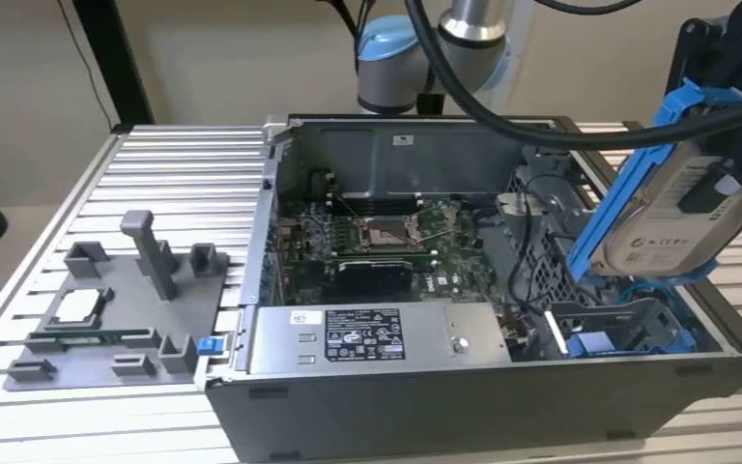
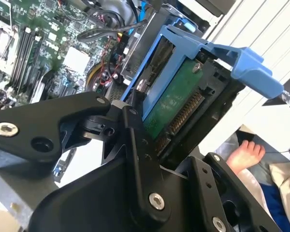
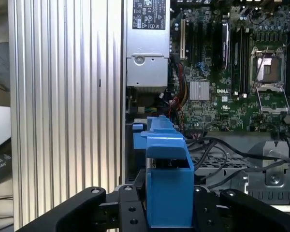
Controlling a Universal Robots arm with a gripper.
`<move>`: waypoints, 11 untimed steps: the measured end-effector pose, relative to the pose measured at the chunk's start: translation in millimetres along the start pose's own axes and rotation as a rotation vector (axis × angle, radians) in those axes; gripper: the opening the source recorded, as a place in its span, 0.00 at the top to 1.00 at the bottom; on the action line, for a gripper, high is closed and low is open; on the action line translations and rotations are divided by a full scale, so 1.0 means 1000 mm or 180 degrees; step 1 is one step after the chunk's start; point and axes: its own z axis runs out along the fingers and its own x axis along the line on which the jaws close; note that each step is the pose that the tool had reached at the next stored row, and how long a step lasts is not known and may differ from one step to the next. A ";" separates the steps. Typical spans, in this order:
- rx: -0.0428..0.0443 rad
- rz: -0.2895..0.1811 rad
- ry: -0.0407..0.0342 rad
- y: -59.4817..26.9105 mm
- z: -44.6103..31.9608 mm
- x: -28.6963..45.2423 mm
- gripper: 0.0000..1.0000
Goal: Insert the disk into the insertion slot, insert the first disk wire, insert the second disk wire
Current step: 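Insert the disk into the insertion slot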
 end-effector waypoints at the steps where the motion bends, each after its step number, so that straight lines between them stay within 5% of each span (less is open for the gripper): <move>1: 0.0000 0.0000 0.0000 -0.0002 0.0007 0.0000 1.00; 11: 0.0000 0.0000 0.0000 -0.0008 0.0051 0.0000 1.00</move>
